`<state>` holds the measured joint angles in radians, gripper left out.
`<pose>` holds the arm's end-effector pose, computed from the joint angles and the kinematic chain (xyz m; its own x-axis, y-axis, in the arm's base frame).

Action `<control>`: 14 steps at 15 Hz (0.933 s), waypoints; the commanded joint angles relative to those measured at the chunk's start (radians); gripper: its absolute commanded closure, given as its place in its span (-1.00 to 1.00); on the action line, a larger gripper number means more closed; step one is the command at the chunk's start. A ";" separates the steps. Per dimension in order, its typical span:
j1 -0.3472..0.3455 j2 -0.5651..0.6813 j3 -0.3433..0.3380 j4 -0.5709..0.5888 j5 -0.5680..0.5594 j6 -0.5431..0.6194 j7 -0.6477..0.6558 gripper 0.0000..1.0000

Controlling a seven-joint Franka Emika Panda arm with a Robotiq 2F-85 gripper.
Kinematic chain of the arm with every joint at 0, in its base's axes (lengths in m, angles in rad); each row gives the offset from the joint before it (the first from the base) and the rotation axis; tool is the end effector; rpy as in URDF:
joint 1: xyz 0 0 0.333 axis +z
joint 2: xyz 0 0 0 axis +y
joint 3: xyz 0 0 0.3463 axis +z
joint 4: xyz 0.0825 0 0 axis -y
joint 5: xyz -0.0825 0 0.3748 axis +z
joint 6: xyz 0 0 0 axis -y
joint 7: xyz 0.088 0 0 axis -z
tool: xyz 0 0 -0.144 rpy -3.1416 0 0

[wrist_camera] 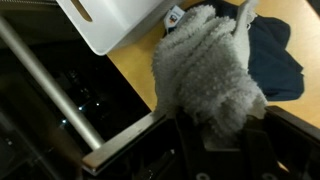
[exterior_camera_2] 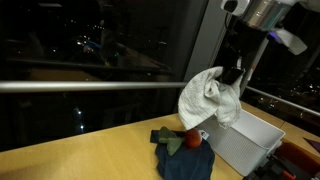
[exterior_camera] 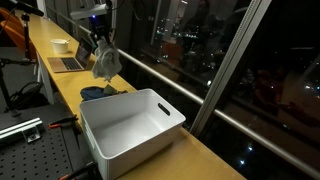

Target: Remove the items from the white basket, put them on the table and then put the items back in the white basket

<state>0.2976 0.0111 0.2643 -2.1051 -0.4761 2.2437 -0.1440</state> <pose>0.4868 0.2749 0.4284 0.5532 0.8330 0.0125 0.7625 -0.5123 0.3952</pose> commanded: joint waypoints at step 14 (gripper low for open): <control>-0.003 0.081 0.045 0.132 0.208 -0.078 -0.277 -0.95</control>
<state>0.3169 0.1144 0.3212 -1.9601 -0.3009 2.1538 -0.3508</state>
